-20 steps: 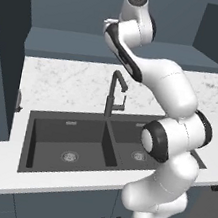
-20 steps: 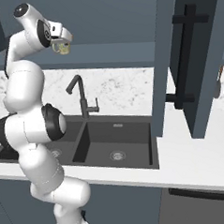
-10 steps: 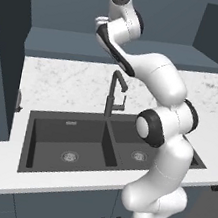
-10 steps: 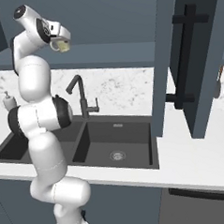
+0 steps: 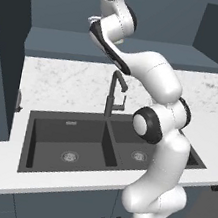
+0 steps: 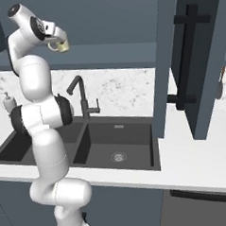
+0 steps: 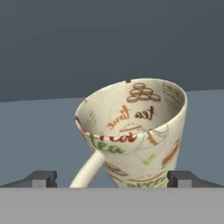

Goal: Gather all objects into one cabinet and sort the glasses and bowls to opposite sides.

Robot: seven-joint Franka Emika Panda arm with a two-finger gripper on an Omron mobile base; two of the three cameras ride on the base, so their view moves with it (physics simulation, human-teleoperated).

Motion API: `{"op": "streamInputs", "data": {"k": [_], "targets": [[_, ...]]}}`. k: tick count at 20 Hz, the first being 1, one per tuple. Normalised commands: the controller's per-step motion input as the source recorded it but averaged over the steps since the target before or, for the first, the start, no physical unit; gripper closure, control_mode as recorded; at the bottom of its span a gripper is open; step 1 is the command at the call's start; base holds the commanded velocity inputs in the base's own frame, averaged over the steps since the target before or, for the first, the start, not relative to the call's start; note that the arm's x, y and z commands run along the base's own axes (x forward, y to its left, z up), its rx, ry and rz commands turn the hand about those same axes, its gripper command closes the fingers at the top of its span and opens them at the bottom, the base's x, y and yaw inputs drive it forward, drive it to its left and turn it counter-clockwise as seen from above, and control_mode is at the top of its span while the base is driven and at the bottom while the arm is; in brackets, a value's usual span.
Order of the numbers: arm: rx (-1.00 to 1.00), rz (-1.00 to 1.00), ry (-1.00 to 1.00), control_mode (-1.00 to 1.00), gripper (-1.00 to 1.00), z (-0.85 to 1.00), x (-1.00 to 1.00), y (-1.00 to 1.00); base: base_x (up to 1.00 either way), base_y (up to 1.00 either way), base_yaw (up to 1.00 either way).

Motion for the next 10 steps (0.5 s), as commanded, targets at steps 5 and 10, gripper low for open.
{"op": "streamInputs", "data": {"k": [5,10], "targets": [[0.0,0.0,0.03,-1.0,1.0,-0.32,0.0,0.23,0.0,0.0,0.0],[0.0,0.0,0.0,-1.0,1.0,-0.08,0.0,0.05,0.0,0.0,0.0]]}}
